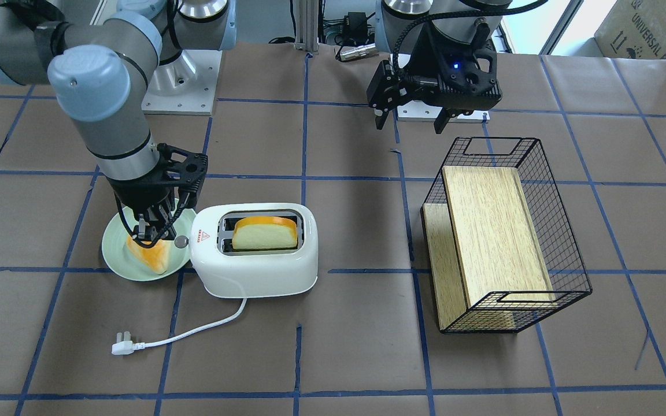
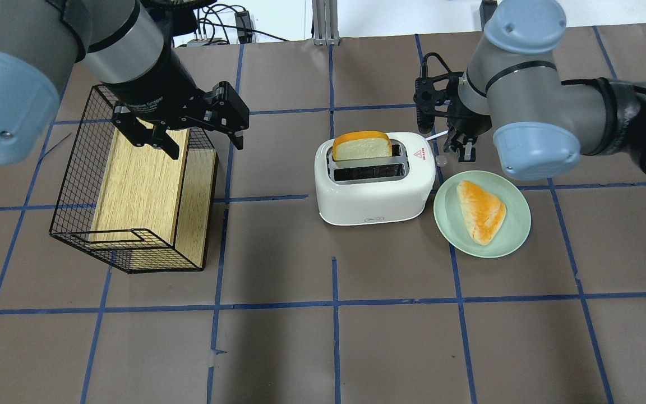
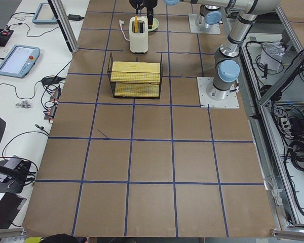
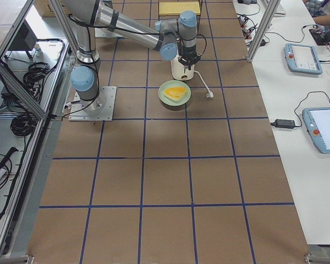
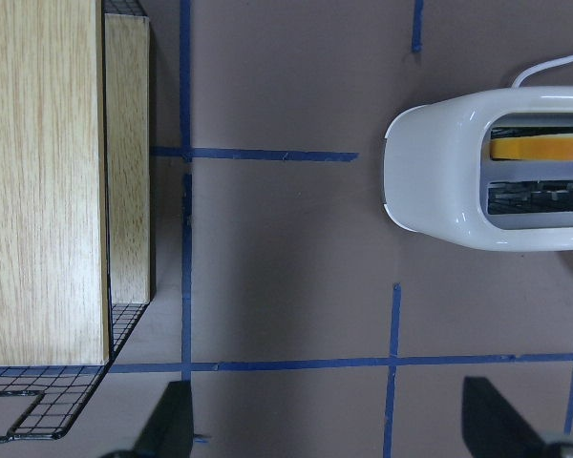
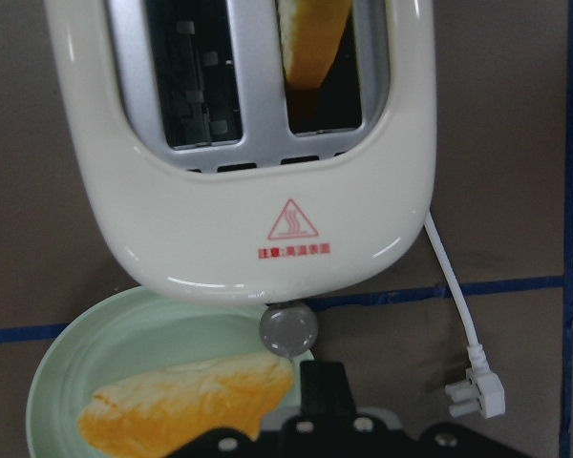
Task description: Press toaster with right arm
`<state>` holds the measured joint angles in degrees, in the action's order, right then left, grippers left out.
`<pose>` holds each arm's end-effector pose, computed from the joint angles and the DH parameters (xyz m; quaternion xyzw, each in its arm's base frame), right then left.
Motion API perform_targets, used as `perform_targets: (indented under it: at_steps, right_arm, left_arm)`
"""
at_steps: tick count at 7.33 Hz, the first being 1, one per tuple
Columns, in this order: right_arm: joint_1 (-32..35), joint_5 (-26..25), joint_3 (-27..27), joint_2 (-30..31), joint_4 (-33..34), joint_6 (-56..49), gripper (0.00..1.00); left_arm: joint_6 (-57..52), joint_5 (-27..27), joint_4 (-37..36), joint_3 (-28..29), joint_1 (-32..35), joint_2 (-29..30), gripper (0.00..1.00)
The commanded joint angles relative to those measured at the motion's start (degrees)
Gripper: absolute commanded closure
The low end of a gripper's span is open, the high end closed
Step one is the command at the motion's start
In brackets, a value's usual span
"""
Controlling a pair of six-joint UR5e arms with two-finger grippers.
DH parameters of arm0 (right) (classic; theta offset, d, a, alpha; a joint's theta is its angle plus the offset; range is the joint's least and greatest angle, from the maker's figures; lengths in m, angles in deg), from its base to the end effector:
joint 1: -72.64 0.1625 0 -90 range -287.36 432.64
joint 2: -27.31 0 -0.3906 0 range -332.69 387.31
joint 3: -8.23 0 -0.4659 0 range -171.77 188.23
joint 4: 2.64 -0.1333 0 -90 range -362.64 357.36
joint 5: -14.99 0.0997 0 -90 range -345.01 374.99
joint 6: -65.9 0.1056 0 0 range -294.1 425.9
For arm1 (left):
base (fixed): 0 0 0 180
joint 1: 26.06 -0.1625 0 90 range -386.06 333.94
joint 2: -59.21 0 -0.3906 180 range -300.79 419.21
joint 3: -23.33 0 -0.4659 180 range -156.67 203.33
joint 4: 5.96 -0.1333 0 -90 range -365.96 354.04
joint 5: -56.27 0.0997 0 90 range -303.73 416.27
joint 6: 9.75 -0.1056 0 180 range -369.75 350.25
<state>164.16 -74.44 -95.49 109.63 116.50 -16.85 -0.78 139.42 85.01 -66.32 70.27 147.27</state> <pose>0.1502 -0.5952 0.2884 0.6696 -0.7396 0.0545 0.0402 -0.2061 -0.5349 0.4690 0.0223 -0.9979 0.0034 0.0607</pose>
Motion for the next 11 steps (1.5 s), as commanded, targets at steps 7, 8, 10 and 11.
perform_targets:
  at_steps: [7, 8, 10, 11]
  right_arm:
    - [1.0, 4.7, 24.4, 2.1, -34.4, 67.0, 0.88]
    - [0.7, 4.7, 24.4, 1.8, -33.4, 70.3, 0.88]
    - [0.7, 3.7, 23.3, 1.8, -33.4, 77.4, 0.75]
    - [0.7, 2.9, 22.5, 2.1, -33.7, 77.4, 0.61]
  left_arm:
    - [0.0, 0.0, 0.0, 0.0, 0.0, 0.0, 0.00]
    - [0.0, 0.0, 0.0, 0.0, 0.0, 0.0, 0.00]
    - [0.0, 0.0, 0.0, 0.0, 0.0, 0.0, 0.00]
    - [0.0, 0.0, 0.0, 0.0, 0.0, 0.0, 0.00]
